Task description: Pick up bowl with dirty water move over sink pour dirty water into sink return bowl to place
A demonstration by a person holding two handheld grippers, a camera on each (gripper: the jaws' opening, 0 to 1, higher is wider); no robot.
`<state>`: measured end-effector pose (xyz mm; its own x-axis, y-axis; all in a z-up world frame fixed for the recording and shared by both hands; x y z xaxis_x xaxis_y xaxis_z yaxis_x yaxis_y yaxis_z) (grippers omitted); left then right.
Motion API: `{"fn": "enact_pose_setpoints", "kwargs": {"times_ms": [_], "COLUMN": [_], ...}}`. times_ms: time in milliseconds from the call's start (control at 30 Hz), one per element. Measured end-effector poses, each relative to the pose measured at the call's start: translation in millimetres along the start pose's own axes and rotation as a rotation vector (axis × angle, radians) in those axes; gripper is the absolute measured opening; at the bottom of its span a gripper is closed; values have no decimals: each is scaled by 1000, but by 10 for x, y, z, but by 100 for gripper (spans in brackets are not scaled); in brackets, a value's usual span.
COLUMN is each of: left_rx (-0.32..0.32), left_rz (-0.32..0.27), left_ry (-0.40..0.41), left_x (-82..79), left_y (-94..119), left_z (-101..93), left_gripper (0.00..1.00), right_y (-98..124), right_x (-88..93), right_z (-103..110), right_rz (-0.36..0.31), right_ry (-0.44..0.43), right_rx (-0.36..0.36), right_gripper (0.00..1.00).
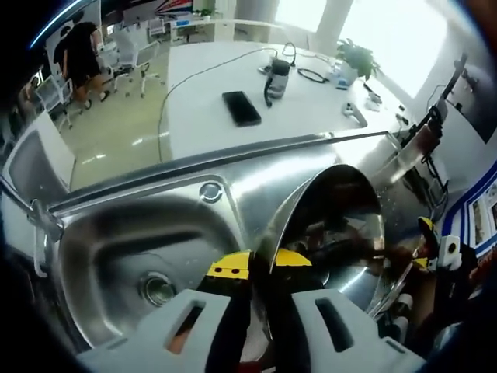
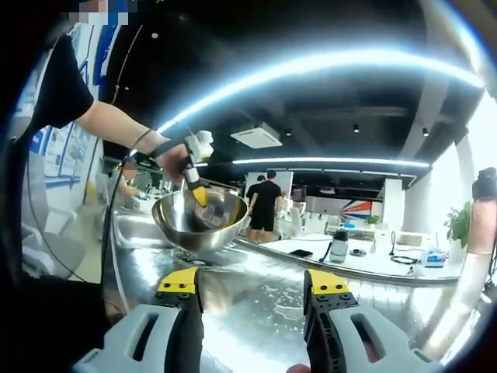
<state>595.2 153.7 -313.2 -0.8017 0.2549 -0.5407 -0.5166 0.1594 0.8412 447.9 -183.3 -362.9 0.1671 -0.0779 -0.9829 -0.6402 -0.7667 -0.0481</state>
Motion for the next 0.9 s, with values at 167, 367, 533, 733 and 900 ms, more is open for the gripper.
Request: {"fn": "enact_pose_setpoints", "kwargs": {"times_ms": [167, 367, 533, 733, 900], "left_rx": [-24, -46, -61, -99, -127], "left_rz": [-28, -30, -34, -34, -45], "left_ry": [3, 14, 20, 33, 54], "left_x": [38, 121, 164, 199, 234], "left_y": [75, 115, 165, 232, 271], "left_z": [111, 205, 290, 485, 623], "left_gripper": [0, 0, 0, 0, 0], "right_y": [-11, -13, -16, -23, -27], "right_x": [3, 9, 12, 19, 11], "right_z": [6, 7, 13, 16, 25], "right_rz": [8, 17, 21, 27, 23], "right_ry": [7, 12, 19, 23, 32], "right_rx": [-2, 1, 2, 2, -3], "right_gripper": [45, 45, 45, 45, 45]}}
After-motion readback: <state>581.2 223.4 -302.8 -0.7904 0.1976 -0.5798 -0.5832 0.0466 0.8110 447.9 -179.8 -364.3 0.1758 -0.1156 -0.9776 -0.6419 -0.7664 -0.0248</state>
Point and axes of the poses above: the point that each gripper's makers call its tool centre point, and the gripper's own axes: y roughly backward along the fingers, z roughly to its left, x roughly out of its underside, the point moved 3 cm from there along y, roughly backward along the fingers, and after that the axes turned 10 degrees about -x, right-handed, at the moved point
